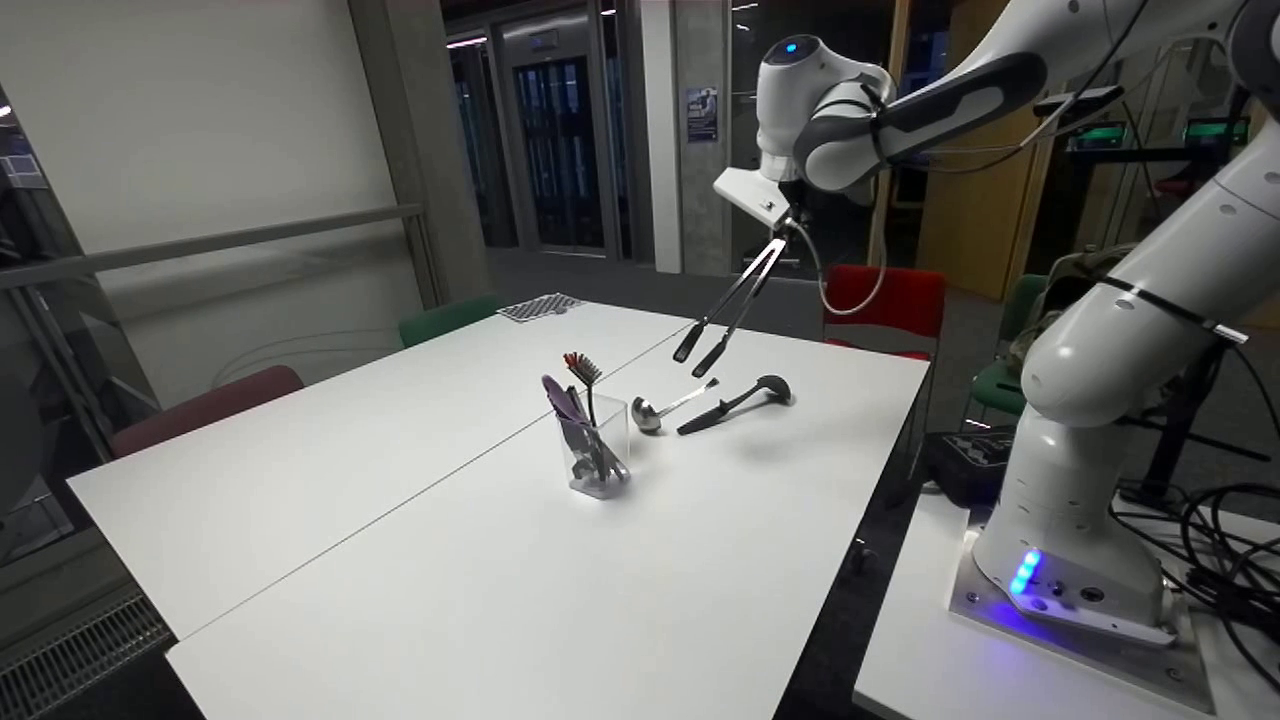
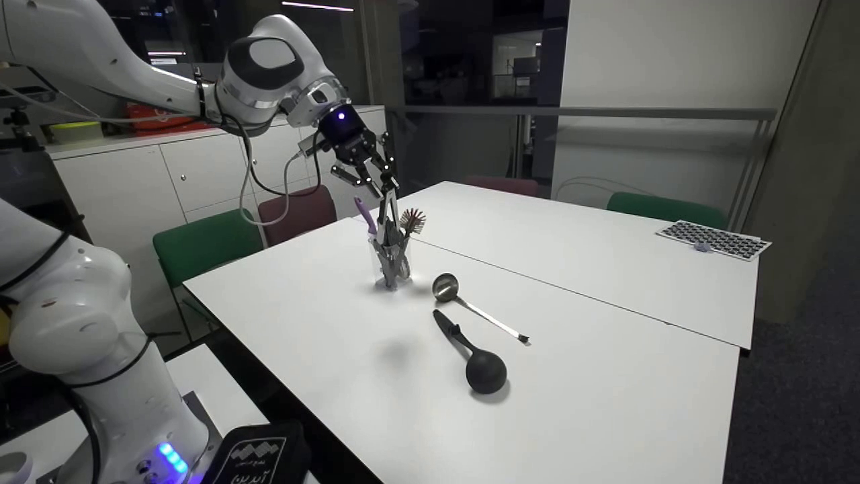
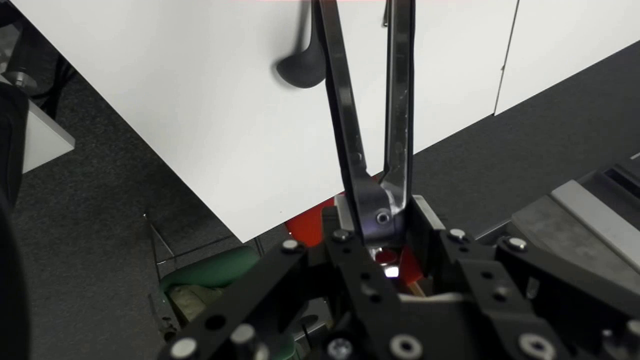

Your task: Put the black tongs in the cutlery holder.

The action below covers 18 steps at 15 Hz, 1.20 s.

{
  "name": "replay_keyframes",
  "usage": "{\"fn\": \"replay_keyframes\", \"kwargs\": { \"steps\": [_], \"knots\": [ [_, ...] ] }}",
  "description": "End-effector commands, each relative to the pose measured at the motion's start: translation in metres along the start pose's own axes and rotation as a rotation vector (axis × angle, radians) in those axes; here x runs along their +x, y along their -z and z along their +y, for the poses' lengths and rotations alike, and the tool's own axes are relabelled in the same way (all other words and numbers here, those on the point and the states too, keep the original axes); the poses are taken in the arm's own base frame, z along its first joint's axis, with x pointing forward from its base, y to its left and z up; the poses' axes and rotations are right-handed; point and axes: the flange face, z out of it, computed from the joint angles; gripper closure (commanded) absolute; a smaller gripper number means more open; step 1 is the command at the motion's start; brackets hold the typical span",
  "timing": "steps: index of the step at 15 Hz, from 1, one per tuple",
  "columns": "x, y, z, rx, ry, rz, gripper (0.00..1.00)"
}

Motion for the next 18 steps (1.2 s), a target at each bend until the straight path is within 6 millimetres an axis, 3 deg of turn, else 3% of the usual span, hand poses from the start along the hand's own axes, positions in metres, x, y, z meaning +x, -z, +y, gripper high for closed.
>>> {"fn": "replay_keyframes", "kwargs": {
  "steps": [1,6,11,12,18],
  "knots": [
    [0.005,0.007,-0.031,0.046,0.029,-0.037,0.92],
    [-0.014,0.014,-0.049,0.059,0.071,-0.066,0.92],
    [-0.033,0.021,-0.054,0.083,0.126,-0.110,0.92],
    [-0.030,0.014,-0.045,0.061,0.098,-0.068,0.68],
    [-0.037,0.015,-0.046,0.066,0.116,-0.090,0.68]
  ]
}}
